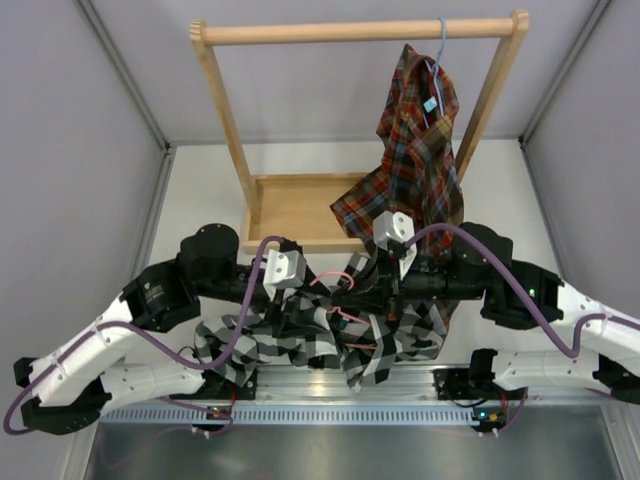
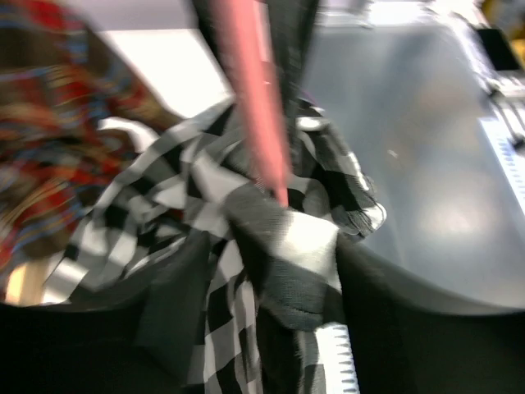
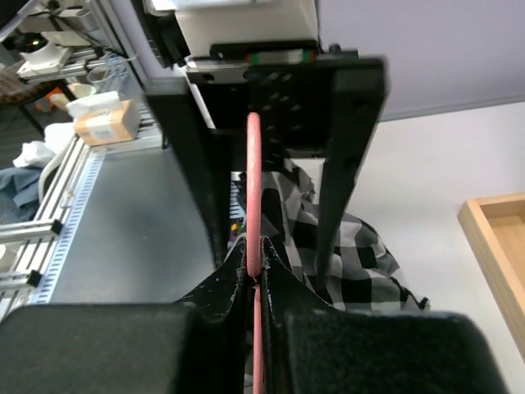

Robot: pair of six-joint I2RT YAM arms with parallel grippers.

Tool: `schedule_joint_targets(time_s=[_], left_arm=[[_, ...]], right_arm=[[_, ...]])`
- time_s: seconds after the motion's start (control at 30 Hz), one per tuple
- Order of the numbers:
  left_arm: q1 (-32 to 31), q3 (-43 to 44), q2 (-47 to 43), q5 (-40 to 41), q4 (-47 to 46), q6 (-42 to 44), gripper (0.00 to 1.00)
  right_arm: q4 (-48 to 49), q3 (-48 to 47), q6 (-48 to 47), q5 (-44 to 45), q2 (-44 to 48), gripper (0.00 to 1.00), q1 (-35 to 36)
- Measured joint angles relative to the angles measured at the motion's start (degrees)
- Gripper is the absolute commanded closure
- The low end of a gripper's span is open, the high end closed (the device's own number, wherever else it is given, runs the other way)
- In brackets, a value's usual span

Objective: Place the shirt on the hanger

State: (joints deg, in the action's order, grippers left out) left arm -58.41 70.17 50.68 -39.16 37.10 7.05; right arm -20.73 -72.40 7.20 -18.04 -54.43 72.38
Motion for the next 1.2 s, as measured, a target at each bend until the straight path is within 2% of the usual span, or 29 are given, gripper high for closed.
schedule_joint_targets(time_s=[0.03,0.17,0.33,0.57,0.77,0.93,1.0,1.07,1.1,1.13,1.17,1.2], left_arm=[[0.0,0.2,-0.4,2.1,-0.2,-0.2,0.02],[-0.1,0.7,-4.2,13.6,-0.5,-1.6,0.02],[-0.1,0.8,-13.8,36.4,-1.3,-4.4,0.02],[-0.1,-7.7,-31.0,58.1,-3.9,-12.3,0.02],[-0.1,-17.2,-29.6,67.9,-0.7,-18.0,0.02],[-0.1,-18.4,-24.2,76.0,0.6,-20.8,0.02],[-0.1,-18.4,-21.8,79.8,0.3,-21.7,0.11],[-0.1,-18.4,-19.6,81.9,-0.4,-22.0,0.26],[-0.1,-18.4,-18.4,82.8,-1.1,-21.9,0.67],[-0.1,-18.4,-17.3,83.9,-1.7,-21.8,0.89],[-0.1,-18.4,-16.4,84.9,-2.5,-21.3,1.0],[-0.1,-18.4,-15.5,87.0,-3.0,-21.1,1.0]], right_arm=[[0.0,0.0,0.1,0.7,0.0,1.0,0.0],[0.2,0.8,0.7,5.4,0.3,1.0,0.0],[-0.3,1.2,2.1,17.0,1.5,1.0,0.0],[-3.9,-3.8,3.3,33.2,1.0,1.0,0.0],[-6.8,-12.6,2.2,38.4,-0.6,1.0,0.0],[-8.1,-16.5,1.4,38.2,-0.3,1.0,0.0],[-8.5,-16.6,1.3,37.6,0.1,1.0,0.0],[-9.0,-16.6,1.2,37.2,0.3,1.0,0.0],[-9.2,-16.6,1.2,37.2,0.3,1.0,0.0],[-9.4,-16.6,1.1,37.2,0.3,1.0,0.0],[-9.5,-16.6,0.9,37.2,0.3,1.0,0.0],[-9.6,-16.6,0.8,37.2,0.4,1.0,0.0]])
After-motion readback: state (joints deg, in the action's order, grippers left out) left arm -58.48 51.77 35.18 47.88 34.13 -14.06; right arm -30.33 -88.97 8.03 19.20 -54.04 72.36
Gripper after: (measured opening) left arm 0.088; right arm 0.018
